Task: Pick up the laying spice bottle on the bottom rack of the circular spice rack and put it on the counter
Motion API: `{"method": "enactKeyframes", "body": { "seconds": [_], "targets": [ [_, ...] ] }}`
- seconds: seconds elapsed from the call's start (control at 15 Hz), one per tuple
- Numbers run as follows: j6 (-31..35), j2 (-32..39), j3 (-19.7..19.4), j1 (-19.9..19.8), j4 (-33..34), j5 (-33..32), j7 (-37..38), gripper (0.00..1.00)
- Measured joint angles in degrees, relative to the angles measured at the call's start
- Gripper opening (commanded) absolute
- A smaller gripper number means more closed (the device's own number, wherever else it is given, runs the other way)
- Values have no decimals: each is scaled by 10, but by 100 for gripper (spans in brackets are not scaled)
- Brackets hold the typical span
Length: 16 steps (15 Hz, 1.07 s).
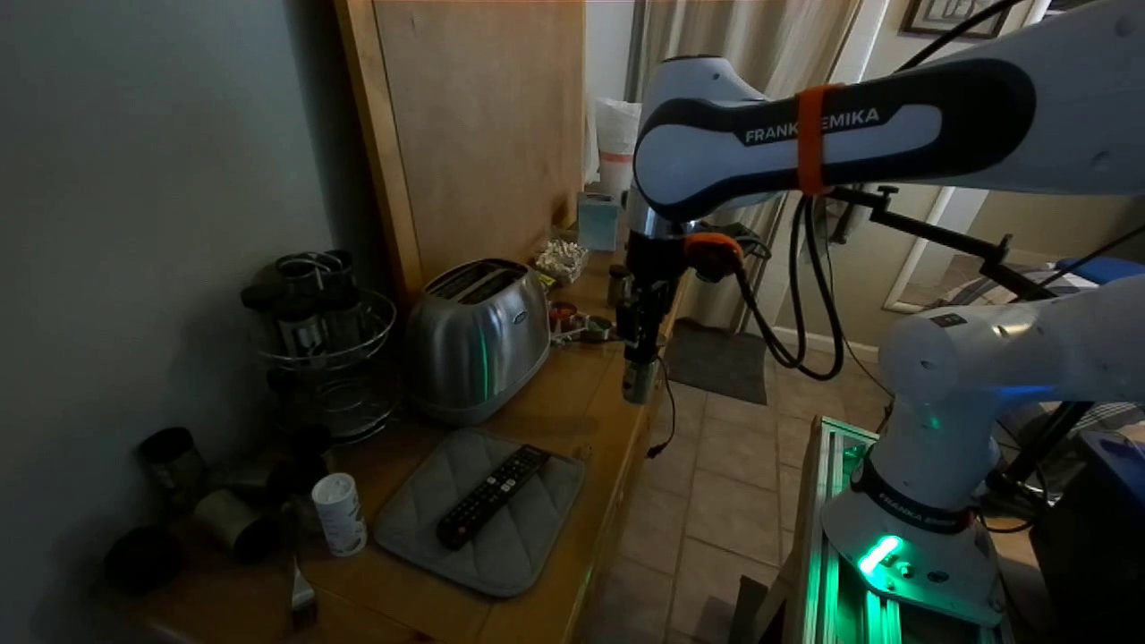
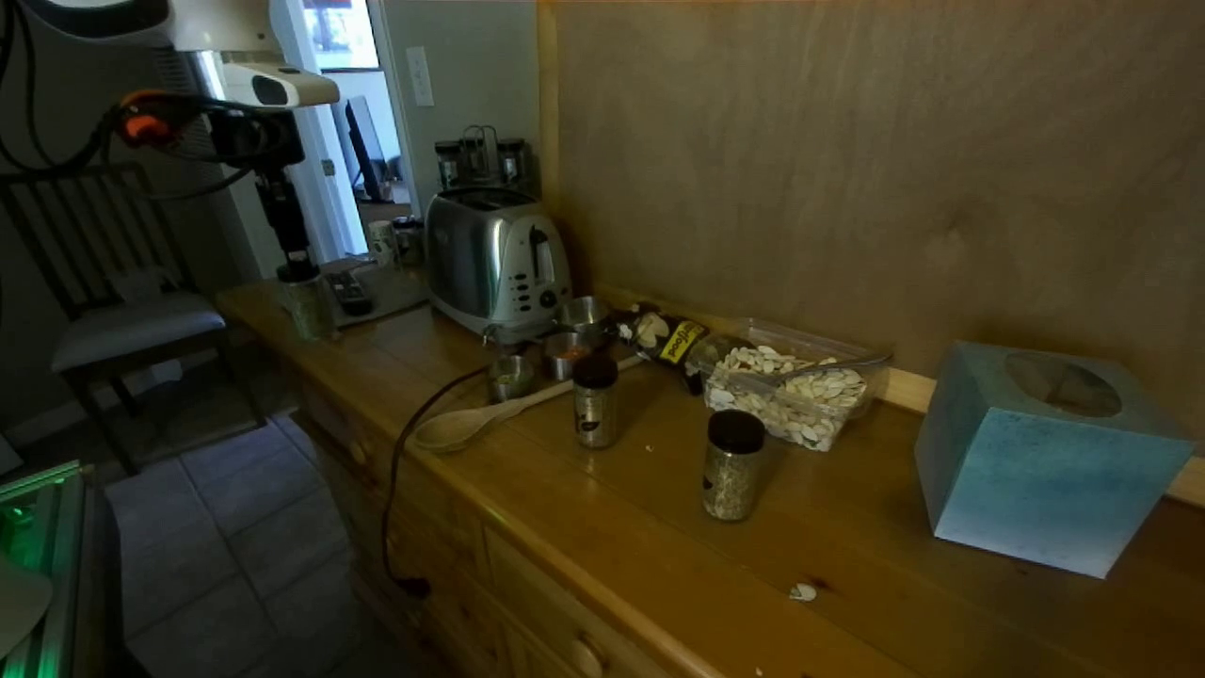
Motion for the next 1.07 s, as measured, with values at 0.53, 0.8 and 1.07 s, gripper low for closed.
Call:
{"method": "enactKeyframes", "body": {
  "seconds": [0.53, 0.8, 1.07],
  "targets": [
    [76, -2, 74, -55, -1, 10, 39, 25],
    [130, -13, 122, -94, 0, 34, 83, 25],
    [165, -32, 146, -124, 2, 56, 114, 25]
  ]
}}
